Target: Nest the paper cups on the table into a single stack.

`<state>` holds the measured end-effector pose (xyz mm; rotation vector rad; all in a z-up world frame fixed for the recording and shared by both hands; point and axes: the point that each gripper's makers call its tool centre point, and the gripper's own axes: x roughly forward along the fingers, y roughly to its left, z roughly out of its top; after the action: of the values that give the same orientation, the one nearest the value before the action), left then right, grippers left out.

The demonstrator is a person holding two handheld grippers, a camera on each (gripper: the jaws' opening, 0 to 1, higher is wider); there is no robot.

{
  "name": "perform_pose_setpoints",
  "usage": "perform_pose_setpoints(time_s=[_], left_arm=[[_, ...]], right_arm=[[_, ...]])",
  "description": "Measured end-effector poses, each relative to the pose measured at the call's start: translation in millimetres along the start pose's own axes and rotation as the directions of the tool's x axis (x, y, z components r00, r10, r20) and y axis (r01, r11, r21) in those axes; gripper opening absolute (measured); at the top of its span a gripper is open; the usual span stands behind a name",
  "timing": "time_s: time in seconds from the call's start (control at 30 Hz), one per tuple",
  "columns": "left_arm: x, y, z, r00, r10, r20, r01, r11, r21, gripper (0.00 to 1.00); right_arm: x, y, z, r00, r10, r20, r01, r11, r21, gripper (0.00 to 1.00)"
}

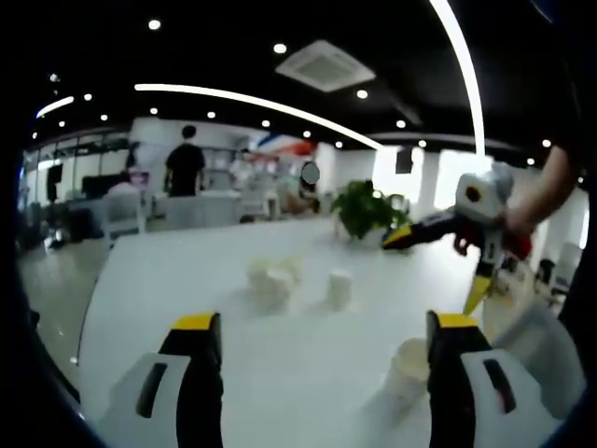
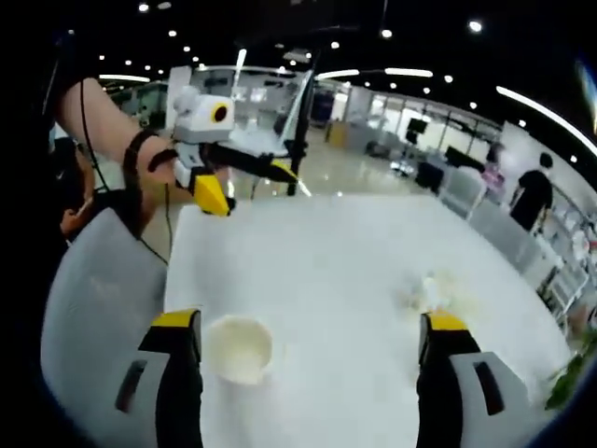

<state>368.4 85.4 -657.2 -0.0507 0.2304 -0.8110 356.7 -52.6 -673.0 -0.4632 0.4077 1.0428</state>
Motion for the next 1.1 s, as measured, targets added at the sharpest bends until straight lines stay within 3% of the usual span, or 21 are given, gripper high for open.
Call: perform_pose_setpoints(time_s=[0.37, 0.73, 1.1], left_arm=[[0.0, -0.5, -1.8, 1.0, -0.002, -0.006, 0.002, 1.0, 0.0, 0.89], [0.3, 2.3, -3.9, 1.0, 0.01, -0.009, -0.01, 1.0, -0.007, 0.89], [1.0, 1.3, -3.7, 1.0, 0.009, -0.008, -0.01, 1.0, -0.01, 0.89]], right_arm=[[-5.9, -50.4, -0.9, 0.987, -0.156, 0.045, 0.149, 0.98, 0.13, 0.92], [-6.4, -95.7, -21.8, 0.959, -0.28, 0.048, 0.254, 0.92, 0.299, 0.9], [-6.0, -131.1, -39.1, 0.935, -0.353, 0.016, 0.327, 0.881, 0.343, 0.85]])
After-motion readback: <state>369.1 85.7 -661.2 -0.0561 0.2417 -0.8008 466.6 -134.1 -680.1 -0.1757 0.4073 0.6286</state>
